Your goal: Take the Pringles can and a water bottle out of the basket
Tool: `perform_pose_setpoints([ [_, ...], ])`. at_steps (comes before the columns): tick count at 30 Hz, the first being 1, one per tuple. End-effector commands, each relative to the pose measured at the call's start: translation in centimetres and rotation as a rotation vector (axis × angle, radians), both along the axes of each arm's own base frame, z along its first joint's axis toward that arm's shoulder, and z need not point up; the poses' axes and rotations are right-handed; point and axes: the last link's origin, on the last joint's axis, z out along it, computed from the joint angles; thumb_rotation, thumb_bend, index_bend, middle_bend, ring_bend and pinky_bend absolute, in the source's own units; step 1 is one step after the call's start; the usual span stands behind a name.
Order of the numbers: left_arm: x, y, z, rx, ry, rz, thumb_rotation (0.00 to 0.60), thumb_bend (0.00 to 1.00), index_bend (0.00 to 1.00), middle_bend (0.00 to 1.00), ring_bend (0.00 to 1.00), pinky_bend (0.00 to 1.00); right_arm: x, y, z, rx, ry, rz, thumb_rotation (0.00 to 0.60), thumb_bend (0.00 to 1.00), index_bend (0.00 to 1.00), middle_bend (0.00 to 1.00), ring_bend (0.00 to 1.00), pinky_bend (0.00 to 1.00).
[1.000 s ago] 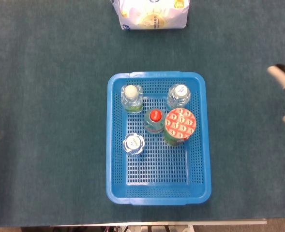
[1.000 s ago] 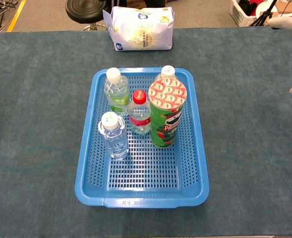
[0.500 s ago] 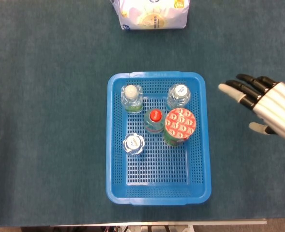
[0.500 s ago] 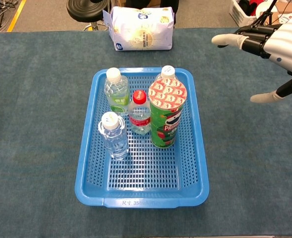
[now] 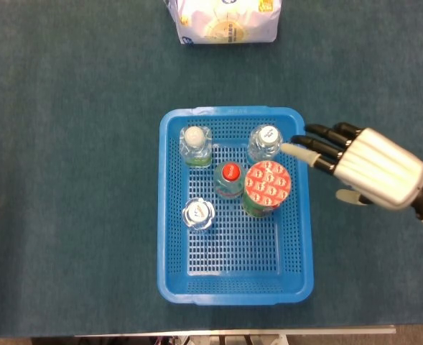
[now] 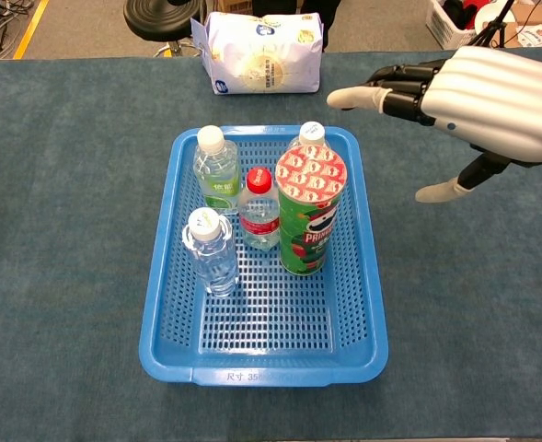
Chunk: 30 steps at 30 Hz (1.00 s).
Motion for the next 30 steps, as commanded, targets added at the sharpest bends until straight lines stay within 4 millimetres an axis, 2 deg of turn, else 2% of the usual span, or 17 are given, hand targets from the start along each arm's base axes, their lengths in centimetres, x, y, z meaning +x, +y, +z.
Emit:
perform_pose_setpoints([
  [1,-0.2,0.0,0.0,-0.002,-0.003,0.008,0.600,0.25,0.24,0.18,0.10,0.32,0.7,-0.7,-0.6,0.020,0.002,0.019,0.600,0.00,0.08,0.20,0.16,0.37],
  [13,-0.8,-0.4,0.0,0.002,-0.014,0.022,0.600,0.25,0.24,0.17,0.10,0.32,3.8,-2.6,-2.7,0.121,-0.017,0.042,0.600,0.00,0.08,0.20,0.16,0.37],
  [30,-1.4,-0.7,0.5,0.018,-0.031,0.027,0.600,0.25,0.24,0.17,0.10,0.32,6.3,-4.0,-5.3,0.275,-0.010,-0.003,0.600,0.00,0.10,0.22,0.17,0.40],
])
